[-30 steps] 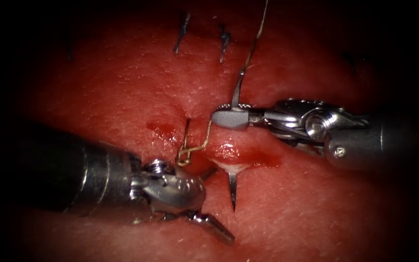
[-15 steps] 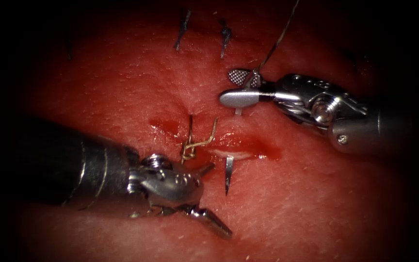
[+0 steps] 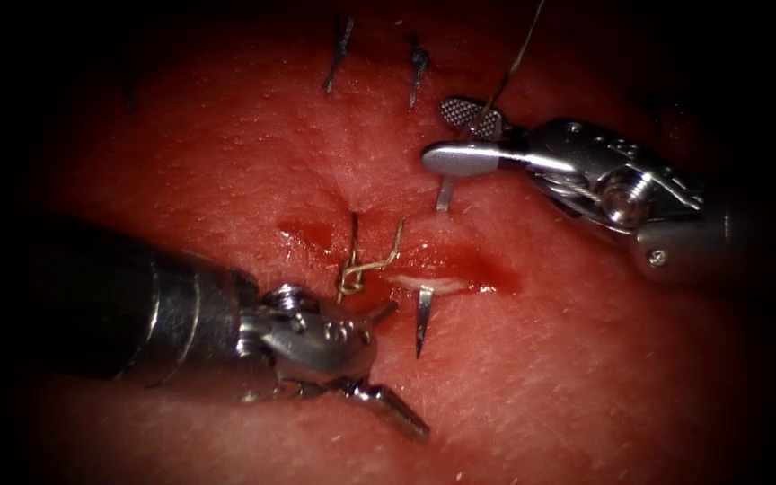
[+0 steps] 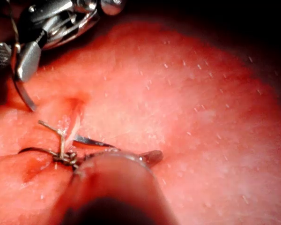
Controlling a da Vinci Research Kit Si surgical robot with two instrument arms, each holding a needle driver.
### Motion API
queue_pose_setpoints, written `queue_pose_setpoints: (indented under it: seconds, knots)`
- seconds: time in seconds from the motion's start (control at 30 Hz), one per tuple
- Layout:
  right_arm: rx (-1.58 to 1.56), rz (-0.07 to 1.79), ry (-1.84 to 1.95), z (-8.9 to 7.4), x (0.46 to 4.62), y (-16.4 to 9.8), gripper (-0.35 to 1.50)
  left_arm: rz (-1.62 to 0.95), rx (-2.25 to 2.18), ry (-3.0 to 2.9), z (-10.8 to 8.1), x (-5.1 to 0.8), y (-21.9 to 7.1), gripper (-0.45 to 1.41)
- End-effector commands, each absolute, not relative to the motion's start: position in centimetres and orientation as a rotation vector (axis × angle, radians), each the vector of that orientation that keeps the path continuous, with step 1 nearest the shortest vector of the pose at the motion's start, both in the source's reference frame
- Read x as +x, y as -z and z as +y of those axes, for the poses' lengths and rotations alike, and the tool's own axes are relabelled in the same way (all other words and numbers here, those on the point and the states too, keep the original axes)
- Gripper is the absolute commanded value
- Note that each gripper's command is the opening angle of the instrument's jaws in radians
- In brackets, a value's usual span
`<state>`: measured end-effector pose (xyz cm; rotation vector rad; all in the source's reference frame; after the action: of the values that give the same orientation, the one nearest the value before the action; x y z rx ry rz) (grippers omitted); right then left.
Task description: Wound Closure
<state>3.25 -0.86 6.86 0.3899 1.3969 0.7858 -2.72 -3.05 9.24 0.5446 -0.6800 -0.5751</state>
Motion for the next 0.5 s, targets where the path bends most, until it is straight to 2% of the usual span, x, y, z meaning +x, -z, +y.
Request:
queue_pose_setpoints:
  seconds: [0.03,0.07,0.1,0.23,0.5]
  knots:
    - [0.377,1.396,-0.795,-0.88,3.31,-6.91,-0.01,-0.680,0.546,0.575,-3.11,-2.76,-9.29,0.96]
    - [0.377,1.396,-0.795,-0.88,3.31,-6.91,-0.01,-0.680,0.546,0.575,-3.11,-2.76,-9.29,0.96]
    - [0.358,1.386,-0.812,-0.86,3.32,-6.92,-0.35,-0.680,0.546,0.575,-3.11,-2.76,-9.29,0.96]
    - [0.319,1.349,-0.860,-0.85,3.34,-6.97,-0.35,-0.680,0.547,0.574,-3.12,-2.75,-9.28,0.96]
    - [0.498,1.213,-0.956,-1.06,3.34,-7.04,-0.35,-0.684,0.551,0.562,-3.11,-2.67,-9.24,0.96]
